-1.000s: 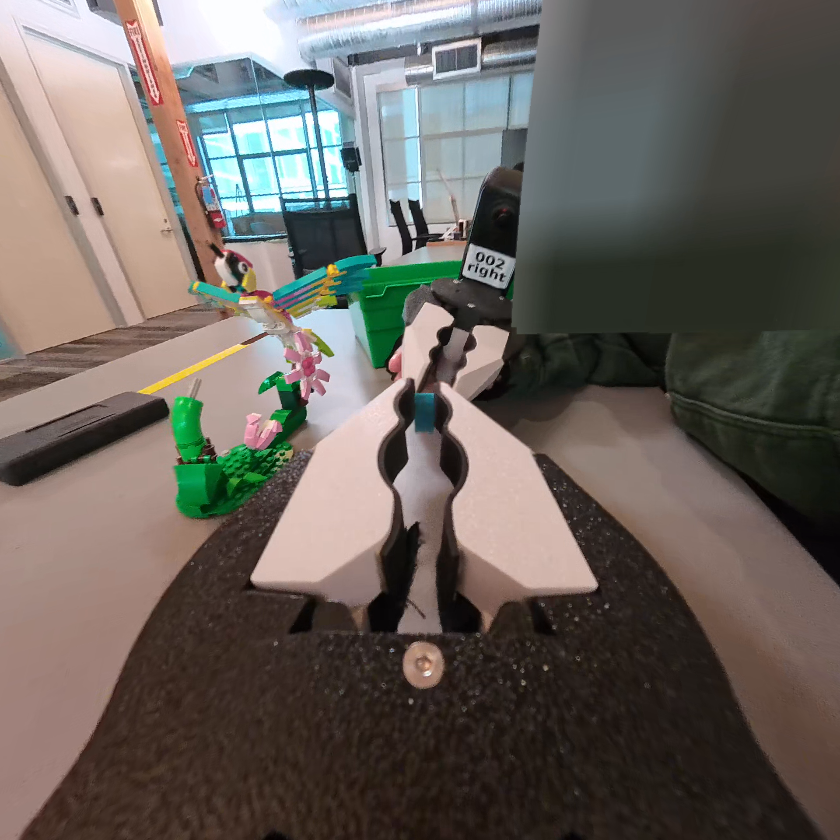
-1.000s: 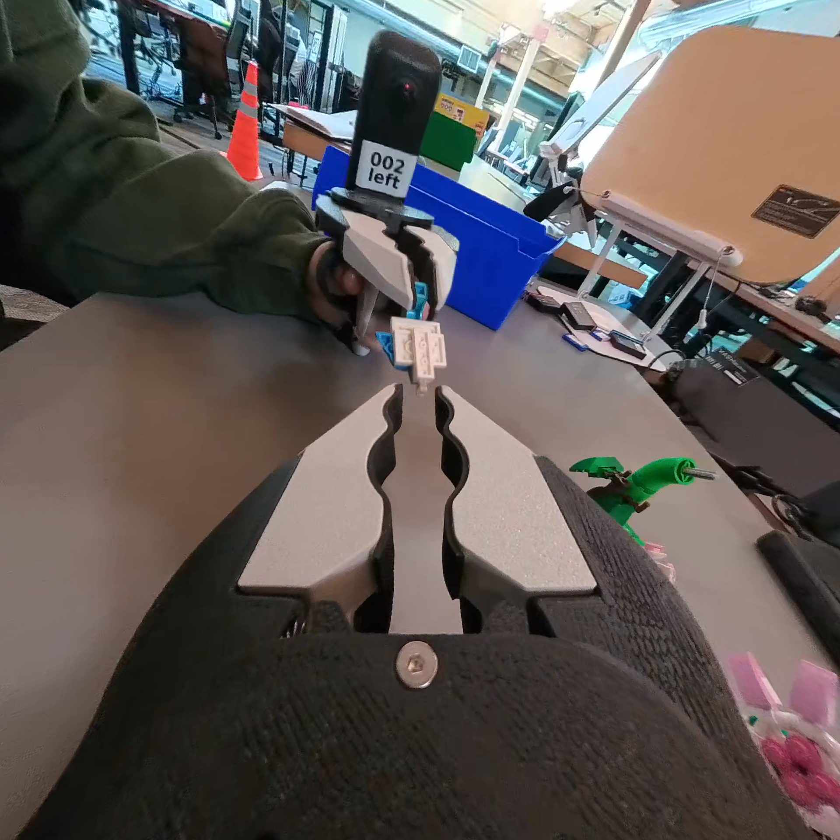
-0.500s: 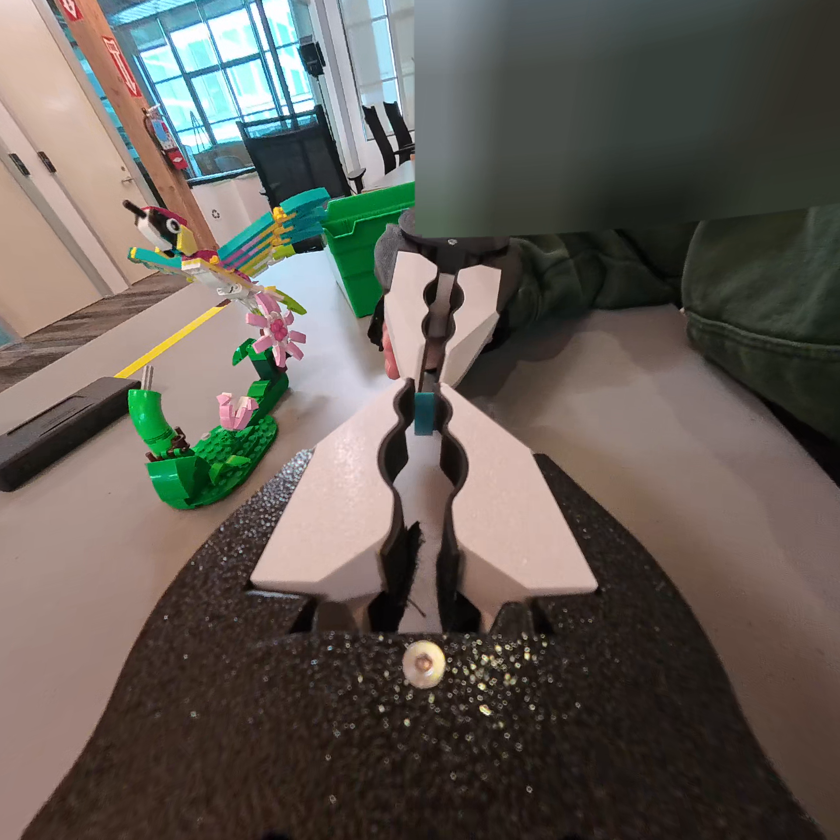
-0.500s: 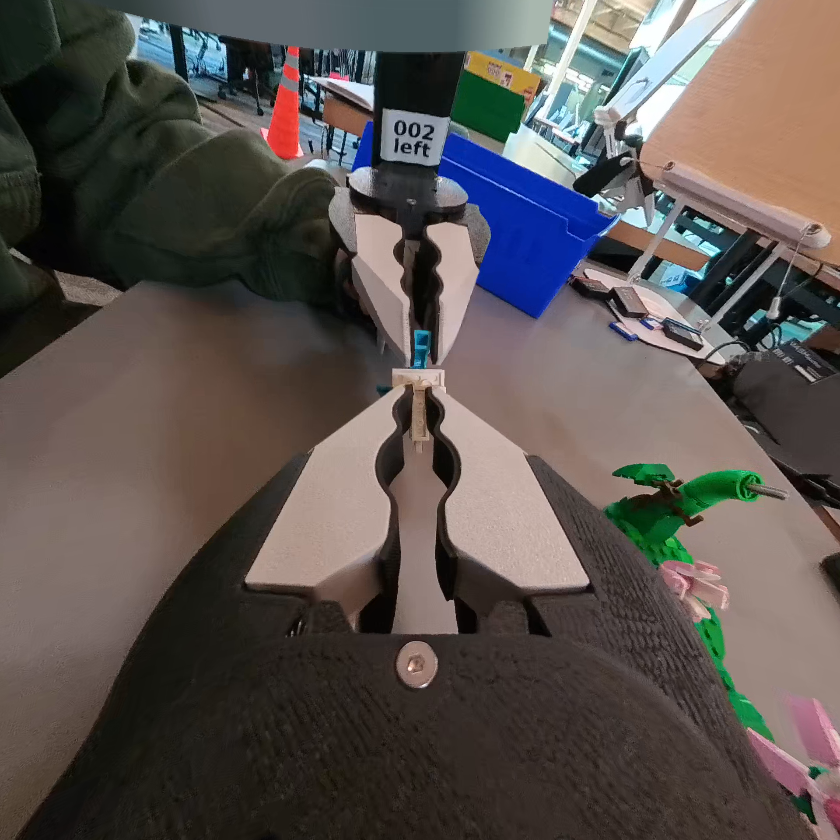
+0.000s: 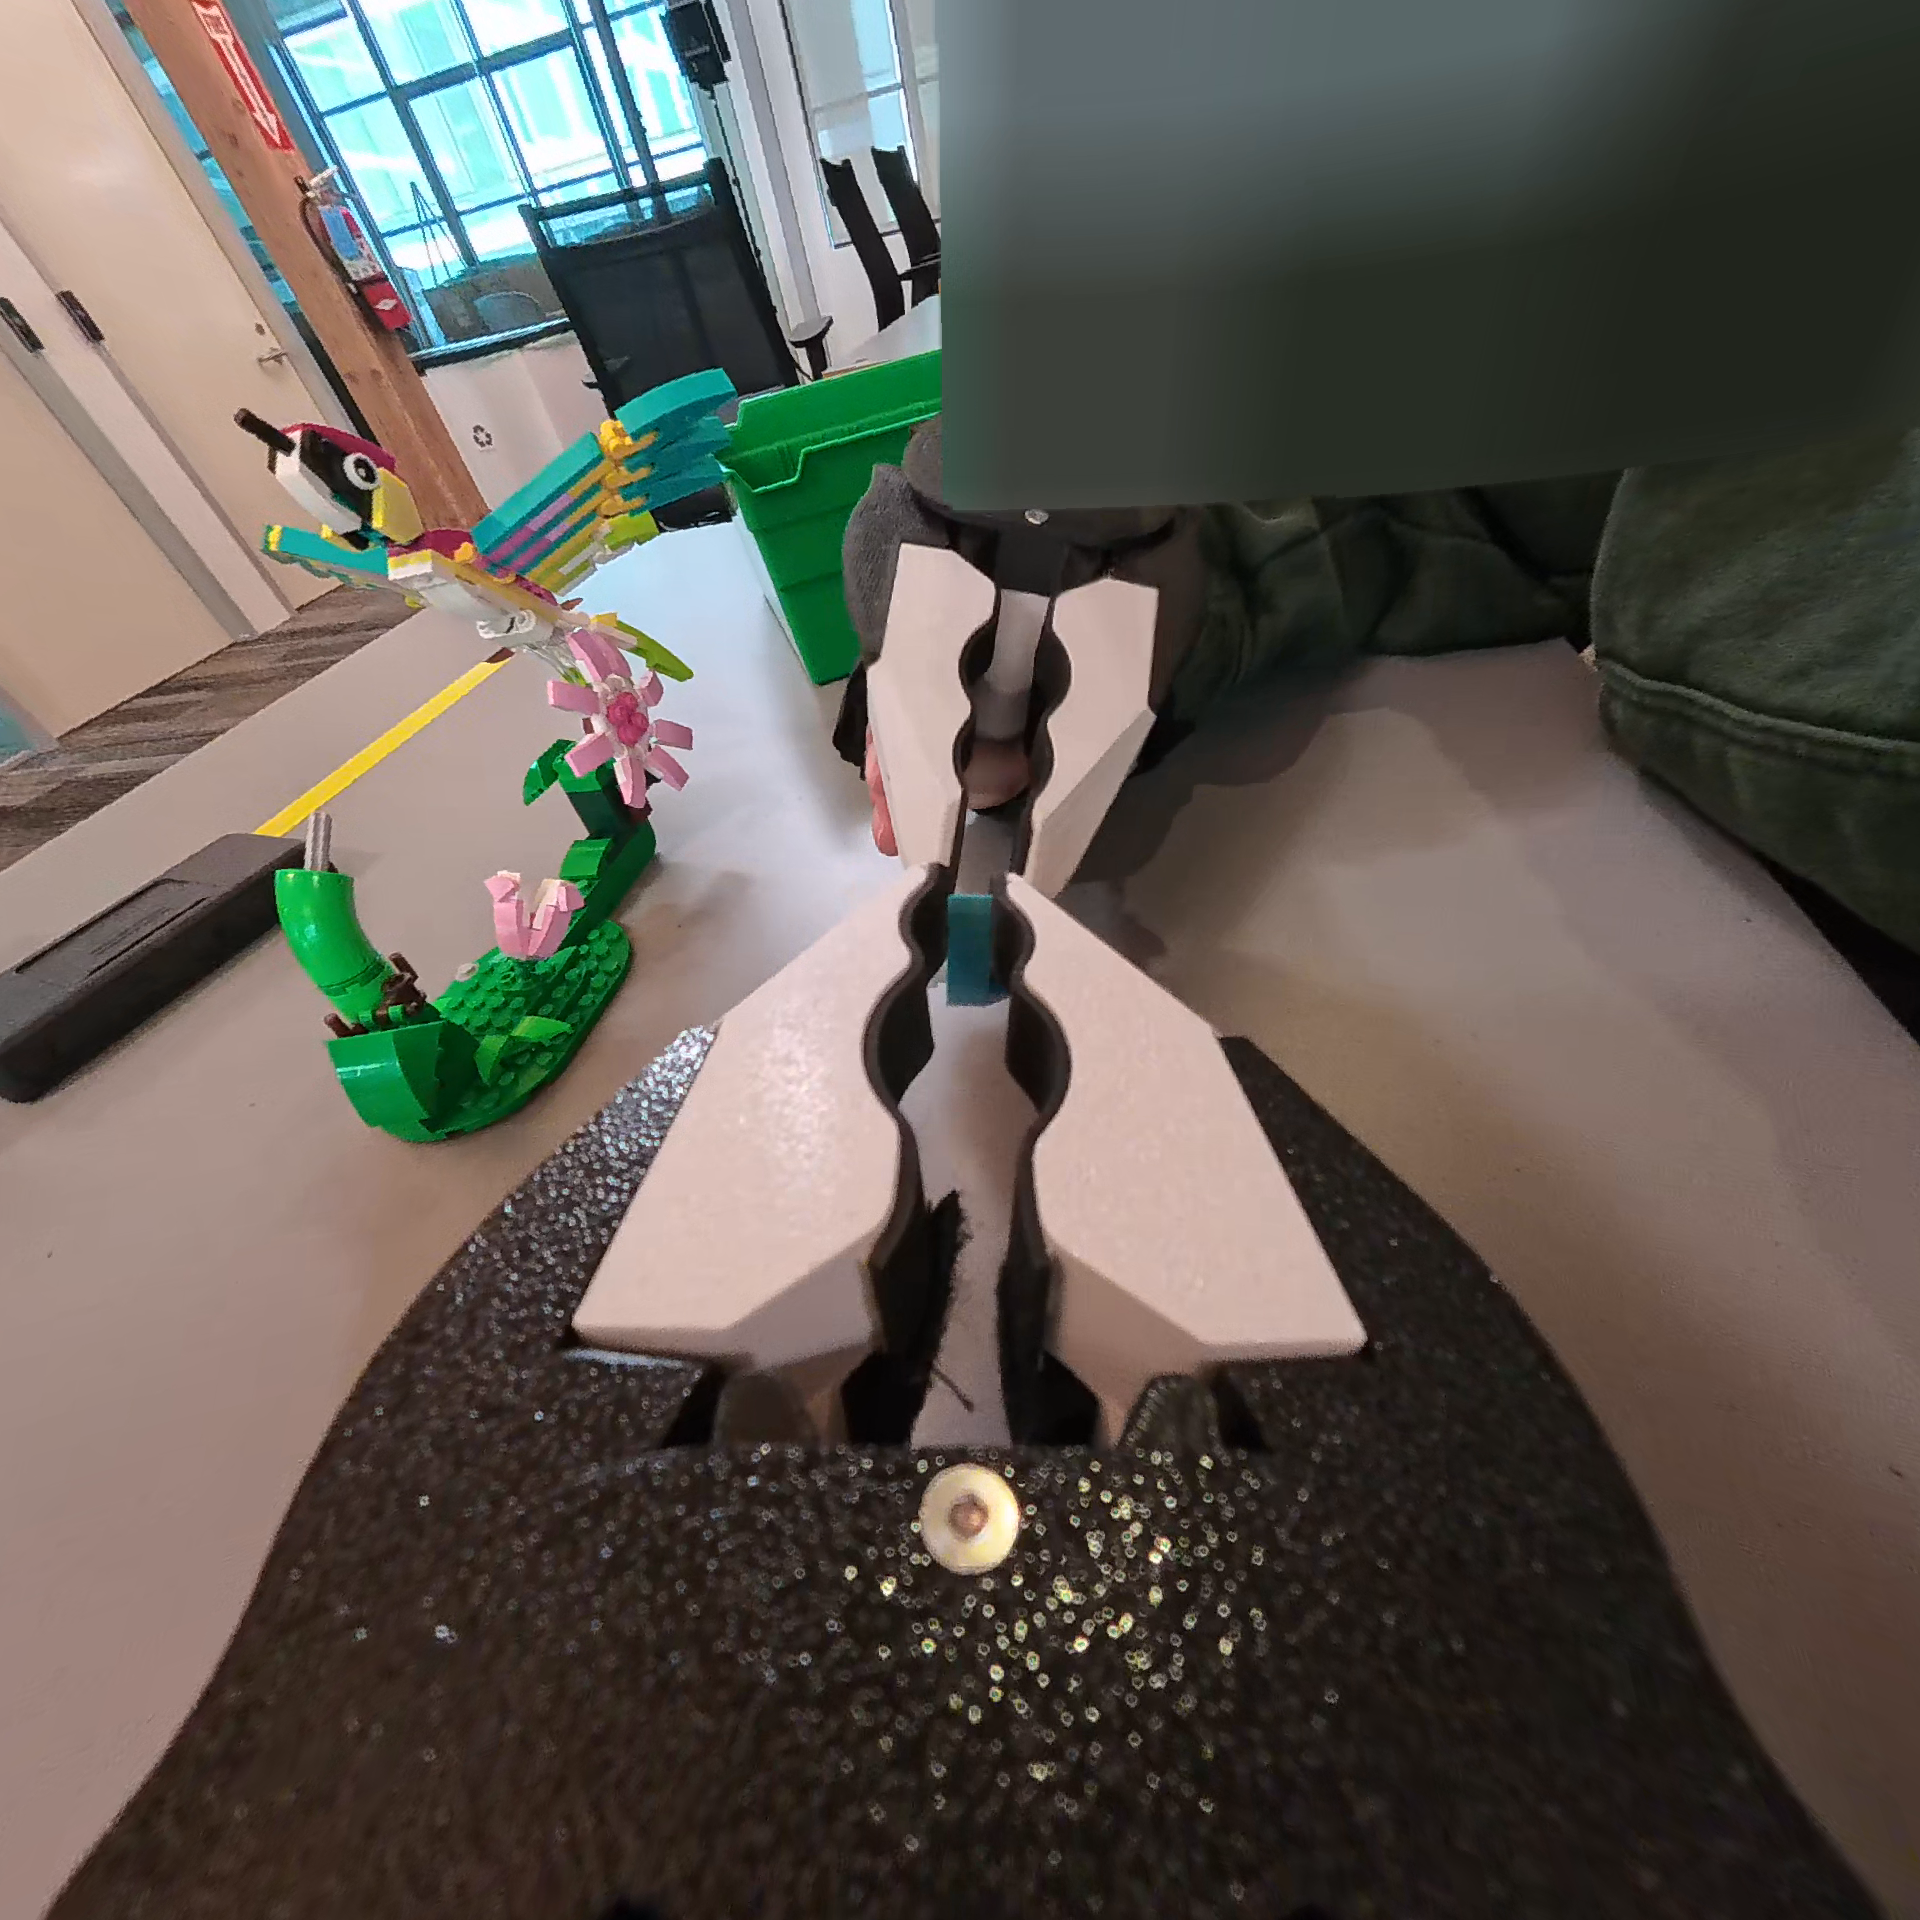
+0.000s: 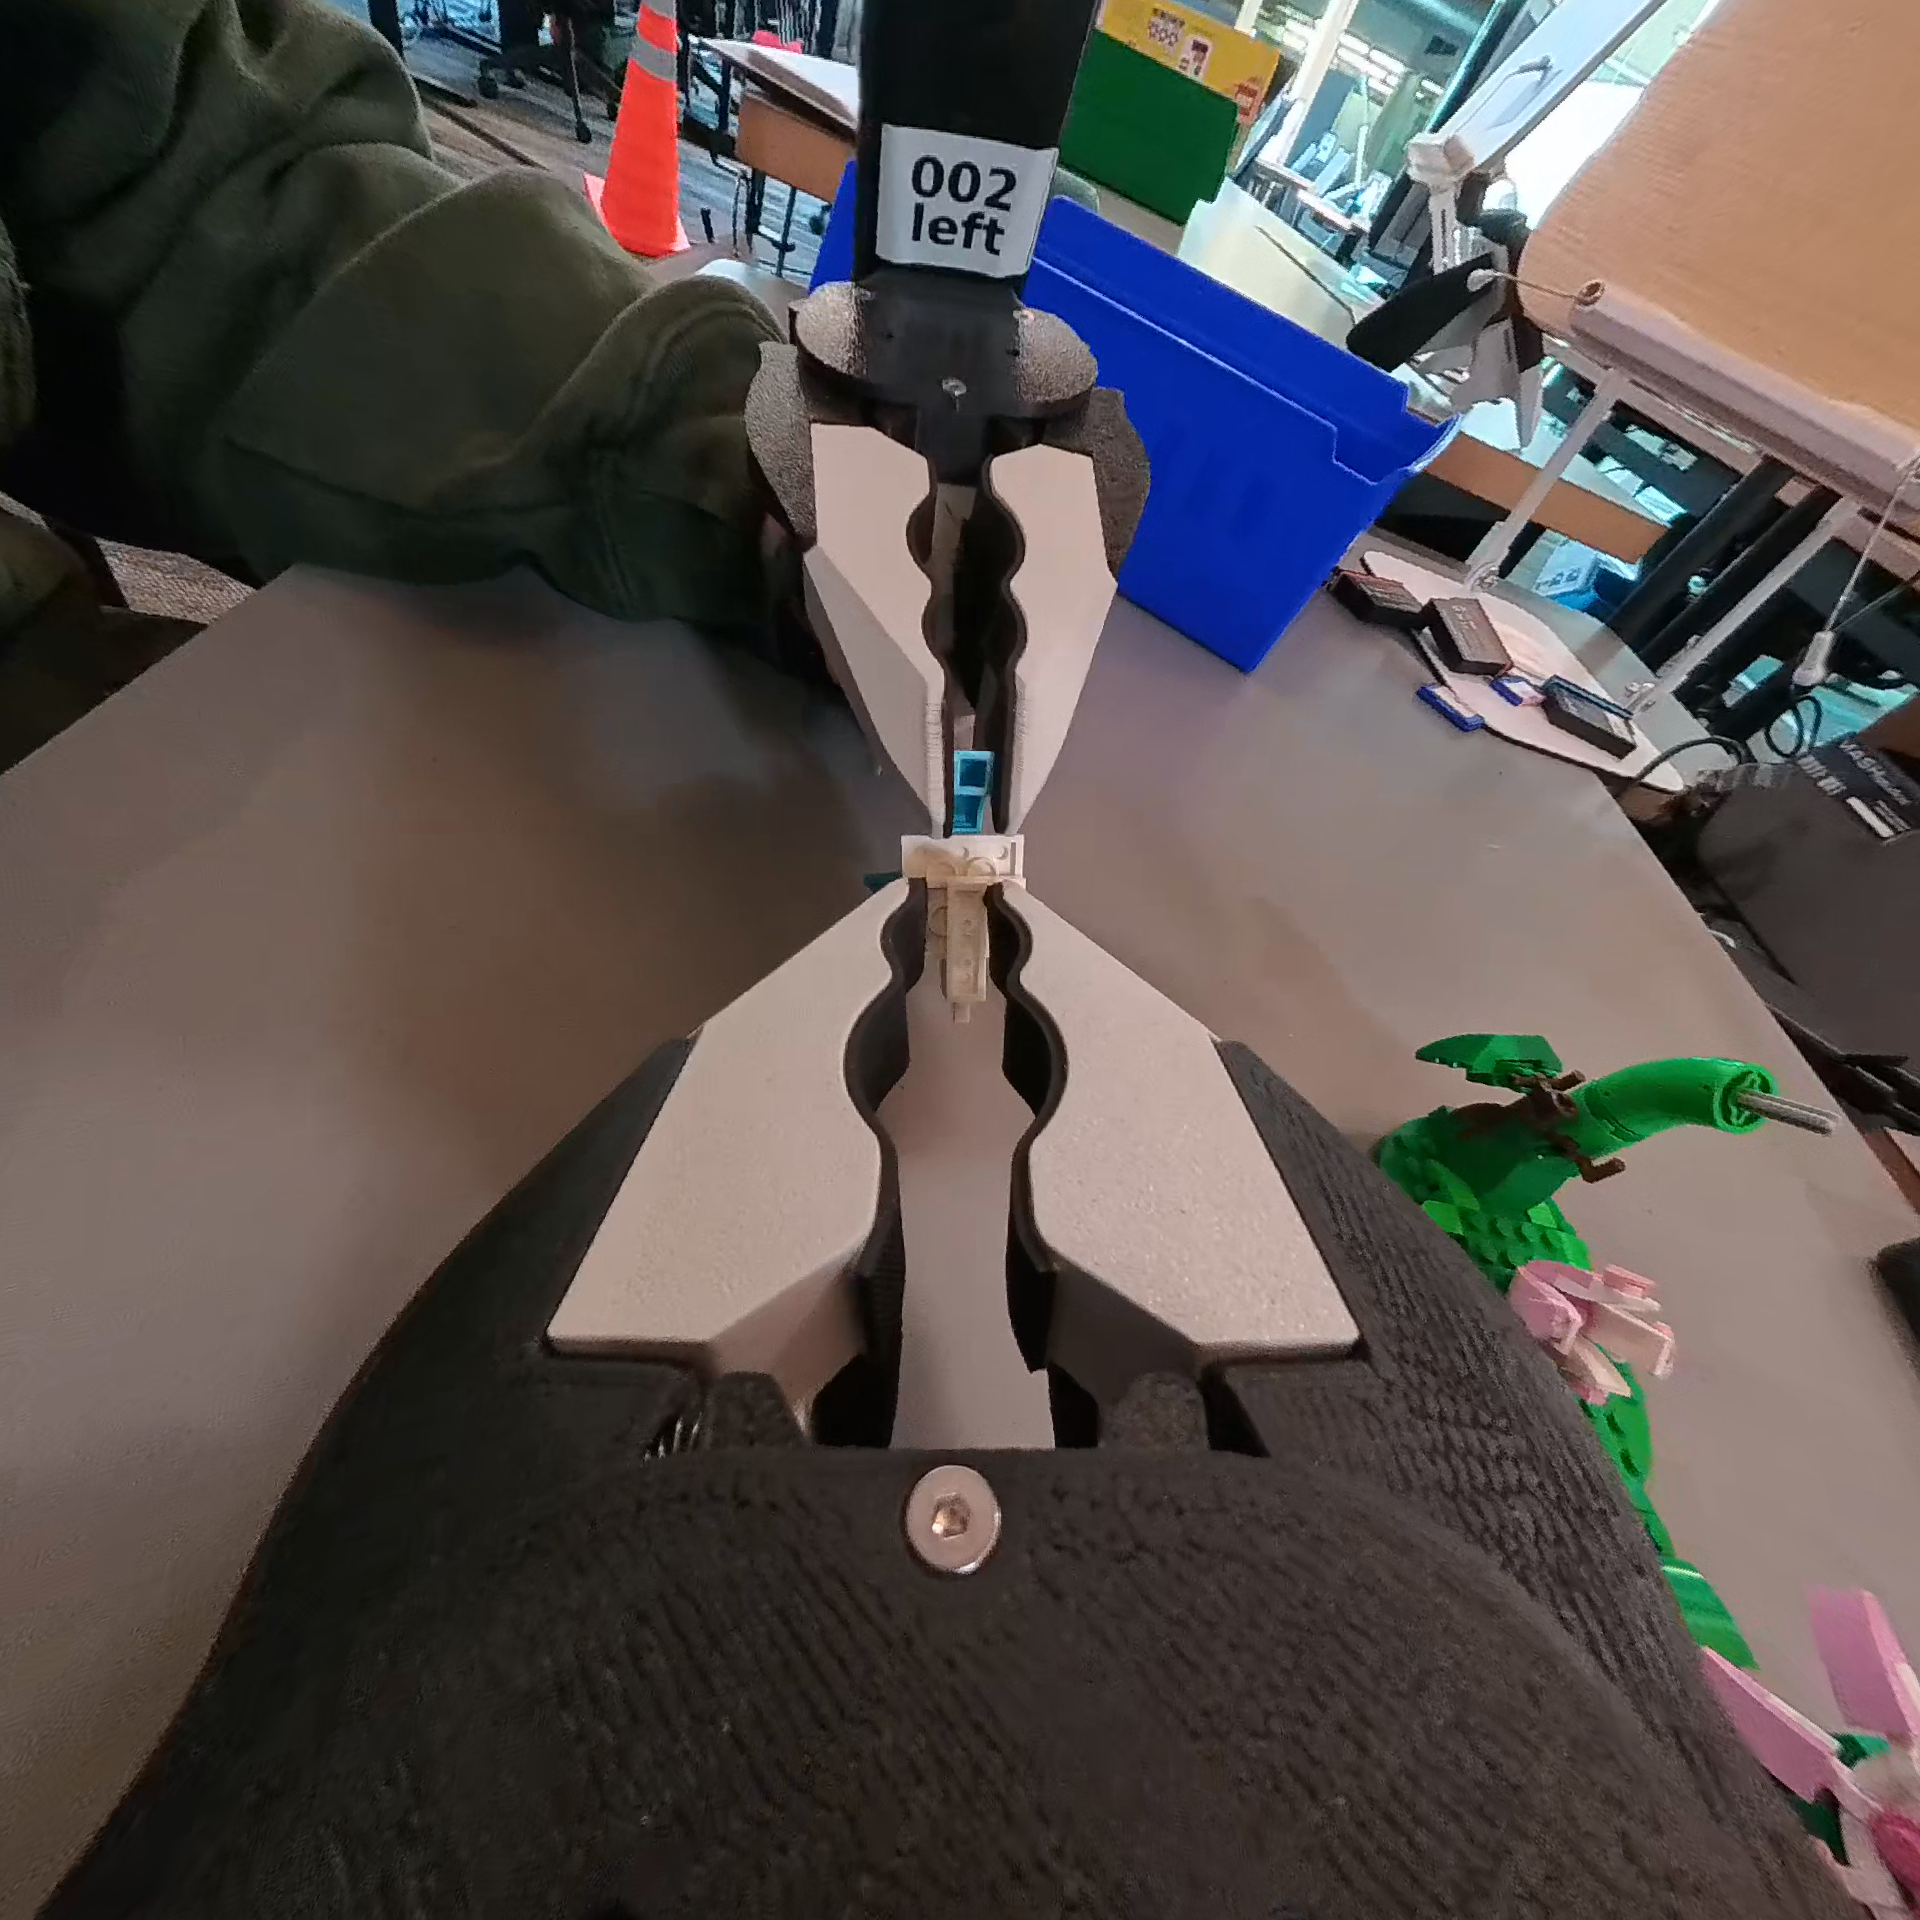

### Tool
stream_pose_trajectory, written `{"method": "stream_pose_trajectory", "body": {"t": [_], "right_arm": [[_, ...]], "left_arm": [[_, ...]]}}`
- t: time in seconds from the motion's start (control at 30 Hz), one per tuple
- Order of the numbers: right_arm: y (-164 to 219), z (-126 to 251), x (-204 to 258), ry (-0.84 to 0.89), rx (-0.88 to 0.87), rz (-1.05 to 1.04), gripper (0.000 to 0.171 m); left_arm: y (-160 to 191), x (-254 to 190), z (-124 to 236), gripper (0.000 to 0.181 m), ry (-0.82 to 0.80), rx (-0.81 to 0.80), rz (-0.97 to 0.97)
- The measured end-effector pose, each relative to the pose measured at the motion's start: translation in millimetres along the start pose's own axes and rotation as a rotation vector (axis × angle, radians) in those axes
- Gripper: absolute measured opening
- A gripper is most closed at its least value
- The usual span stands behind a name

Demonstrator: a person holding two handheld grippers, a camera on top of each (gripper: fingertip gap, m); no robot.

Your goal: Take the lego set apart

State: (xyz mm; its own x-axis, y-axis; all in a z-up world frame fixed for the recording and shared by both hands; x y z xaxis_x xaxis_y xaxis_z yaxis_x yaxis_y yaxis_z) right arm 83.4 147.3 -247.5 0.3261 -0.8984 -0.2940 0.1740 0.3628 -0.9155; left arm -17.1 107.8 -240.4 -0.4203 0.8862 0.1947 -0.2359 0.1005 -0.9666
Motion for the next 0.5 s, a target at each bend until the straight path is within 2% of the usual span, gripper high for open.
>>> {"method": "stream_pose_trajectory", "body": {"t": [0.13,0.27,0.5], "right_arm": [[-0.4,0.7,-1.3,0.012,-0.007,-0.007,0.016],[0.5,-0.2,0.6,-0.014,0.008,-0.010,0.007],[2.2,-3.4,2.7,-0.026,0.047,-0.033,0.005]], "left_arm": [[0.3,-0.8,-0.4,0.006,0.009,0.005,0.003],[0.5,-1.6,-0.7,0.006,0.013,0.009,-0.003],[-0.7,-3.9,-2.6,0.006,0.024,0.003,0.003]]}}
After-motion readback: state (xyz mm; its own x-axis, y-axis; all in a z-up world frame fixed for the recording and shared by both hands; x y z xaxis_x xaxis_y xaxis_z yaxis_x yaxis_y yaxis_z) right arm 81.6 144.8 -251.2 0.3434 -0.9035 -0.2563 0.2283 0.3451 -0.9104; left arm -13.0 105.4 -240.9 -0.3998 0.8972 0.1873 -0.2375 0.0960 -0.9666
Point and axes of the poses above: each gripper's, where its closed fingertips meet, z back along the fingers, y out of its underside, x = y × z across the jaws, the point moved 6 cm from there along z, back along the fingers, and after that the axes turned 1 degree about -z, right-handed, at the moved point
